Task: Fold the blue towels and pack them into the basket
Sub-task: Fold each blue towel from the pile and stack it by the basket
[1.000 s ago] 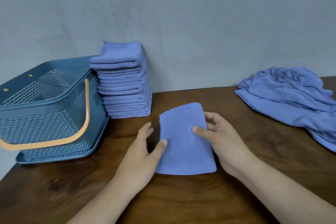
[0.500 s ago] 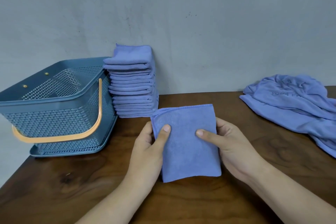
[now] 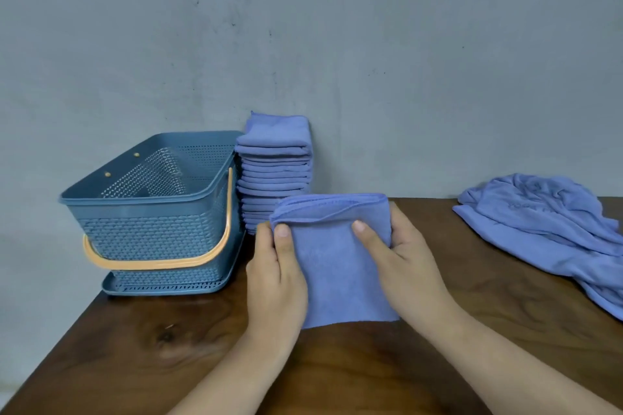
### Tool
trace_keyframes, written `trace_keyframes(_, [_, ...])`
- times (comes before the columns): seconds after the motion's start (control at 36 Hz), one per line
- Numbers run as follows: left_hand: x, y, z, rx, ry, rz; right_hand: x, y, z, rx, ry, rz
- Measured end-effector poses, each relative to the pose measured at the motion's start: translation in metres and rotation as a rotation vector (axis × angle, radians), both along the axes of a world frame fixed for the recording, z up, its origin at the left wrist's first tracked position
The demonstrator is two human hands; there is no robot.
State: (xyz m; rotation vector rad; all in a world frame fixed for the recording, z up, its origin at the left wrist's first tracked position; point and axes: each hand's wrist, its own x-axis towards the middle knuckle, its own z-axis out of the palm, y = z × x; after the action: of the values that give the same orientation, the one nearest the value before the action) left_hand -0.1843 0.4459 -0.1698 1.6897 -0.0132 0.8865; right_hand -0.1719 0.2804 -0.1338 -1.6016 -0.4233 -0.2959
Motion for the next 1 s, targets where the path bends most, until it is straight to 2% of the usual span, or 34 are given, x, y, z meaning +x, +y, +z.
trace_keyframes(0.14, [0.011, 0.027, 0.006, -0.073, -0.041, 0.080, 0.011, 0.024, 0.034, -0.140, -0.124, 0.036])
trace_keyframes(0.28, [0.020, 0.044, 0.002, -0.219, -0.040, 0.052, 0.035, 0.045, 0.081, -0.223, -0.224, 0.059])
trace_keyframes(0.36, [0.023, 0.048, -0.002, -0.284, 0.029, 0.003, 0.055, 0.060, 0.114, -0.211, -0.250, 0.076])
trace_keyframes(0.47, [0.025, 0.051, -0.011, -0.234, 0.066, -0.062, 0.096, 0.082, 0.155, -0.124, -0.241, 0.087])
trace_keyframes(0.61, [0.033, 0.053, -0.017, -0.133, 0.150, -0.168, 0.163, 0.111, 0.188, 0.084, -0.051, 0.160])
trace_keyframes(0.69, [0.036, 0.054, -0.021, -0.085, 0.205, -0.195, 0.210, 0.122, 0.183, 0.128, 0.095, 0.105])
trace_keyframes(0.75, [0.037, 0.054, -0.024, -0.054, 0.236, -0.210, 0.231, 0.126, 0.168, 0.076, 0.268, 0.047])
trace_keyframes(0.83, [0.040, 0.055, -0.026, -0.015, 0.261, -0.218, 0.250, 0.126, 0.137, -0.226, 0.551, 0.012])
trace_keyframes(0.89, [0.042, 0.056, -0.028, 0.002, 0.273, -0.226, 0.261, 0.124, 0.126, -0.302, 0.593, -0.016])
trace_keyframes(1.0, [0.043, 0.057, -0.031, 0.042, 0.299, -0.240, 0.275, 0.124, 0.127, -0.232, 0.602, 0.028])
